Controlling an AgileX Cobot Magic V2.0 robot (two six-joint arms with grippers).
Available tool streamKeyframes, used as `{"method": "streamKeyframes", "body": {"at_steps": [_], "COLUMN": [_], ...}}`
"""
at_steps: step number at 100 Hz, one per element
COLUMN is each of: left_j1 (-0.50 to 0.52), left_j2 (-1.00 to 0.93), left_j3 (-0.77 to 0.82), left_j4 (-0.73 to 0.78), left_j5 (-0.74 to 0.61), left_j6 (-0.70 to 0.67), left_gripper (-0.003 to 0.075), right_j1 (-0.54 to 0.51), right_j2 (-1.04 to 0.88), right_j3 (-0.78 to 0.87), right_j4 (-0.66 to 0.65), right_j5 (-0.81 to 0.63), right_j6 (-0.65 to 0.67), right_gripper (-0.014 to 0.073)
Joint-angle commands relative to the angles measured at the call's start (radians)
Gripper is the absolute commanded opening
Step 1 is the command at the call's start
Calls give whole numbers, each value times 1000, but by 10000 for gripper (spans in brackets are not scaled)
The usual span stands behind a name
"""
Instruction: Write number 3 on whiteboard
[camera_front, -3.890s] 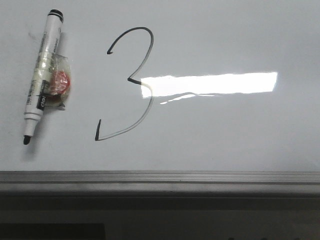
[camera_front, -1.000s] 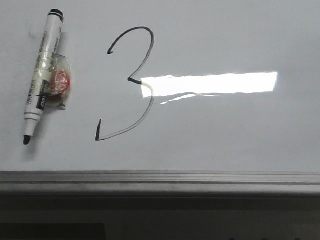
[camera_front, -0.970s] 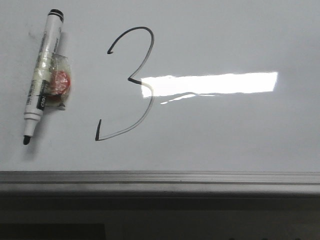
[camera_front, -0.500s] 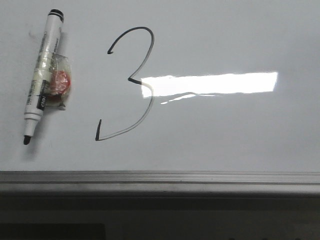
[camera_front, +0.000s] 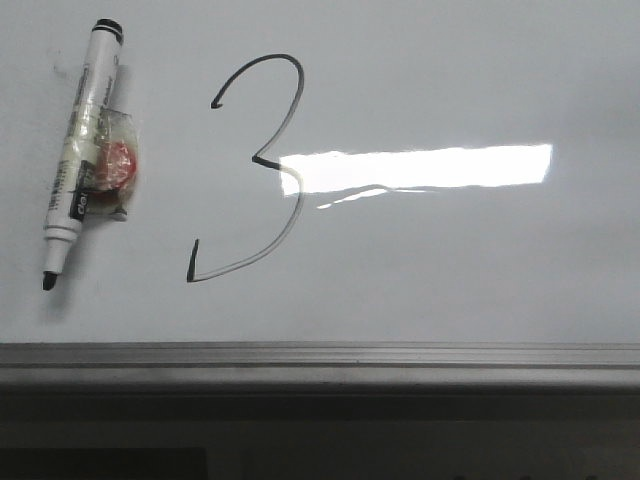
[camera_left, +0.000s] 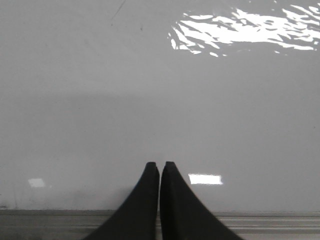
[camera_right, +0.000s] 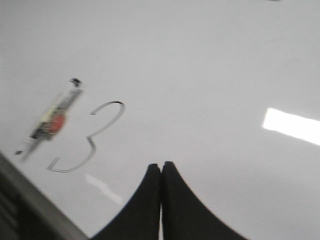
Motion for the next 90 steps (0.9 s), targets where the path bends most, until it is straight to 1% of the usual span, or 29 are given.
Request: {"method": "streamKeyframes", "body": {"at_steps": [1, 12, 20, 27, 33, 43, 59, 70, 74, 82, 90], "left_j1": [4, 4, 4, 4, 4, 4, 4, 4, 4, 4, 4], "left_j2": [-26, -26, -26, -26, -26, -26, -26, -26, -26, -26, -26], "left_j3": [35, 35, 35, 35, 35, 35, 35, 35, 35, 35, 35], "left_j4": [3, 3, 3, 3, 3, 3, 3, 3, 3, 3, 3], "left_j5": [-53, -53, -53, -53, -53, -53, -53, -53, -53, -53, -53], "left_j6": [-9, -9, -9, -9, -9, -9, -9, -9, -9, -9, -9], "left_gripper": [-20, -20, -20, -20, -20, -20, -20, -20, -20, -20, -20], "right_j1": [-154, -354, -465, -532, -567, -588, -595, -631, -649, -679, -710], "right_j2": [45, 50, 49, 39, 27, -2, -83, -133, -147, -147, -147], "right_j3": [-25, -10, 23, 68, 120, 212, 328, 383, 384, 384, 384], "right_j4": [-7, 16, 20, 20, 25, 60, 96, 116, 117, 113, 113], "right_j5": [-92, -97, -136, -186, -244, -325, -331, -331, -283, -246, -167], "right_j6": [0, 0, 0, 0, 0, 0, 0, 0, 0, 0, 0], "right_gripper": [-66, -66, -66, -66, -66, -66, -66, -66, -66, -66, -66]}}
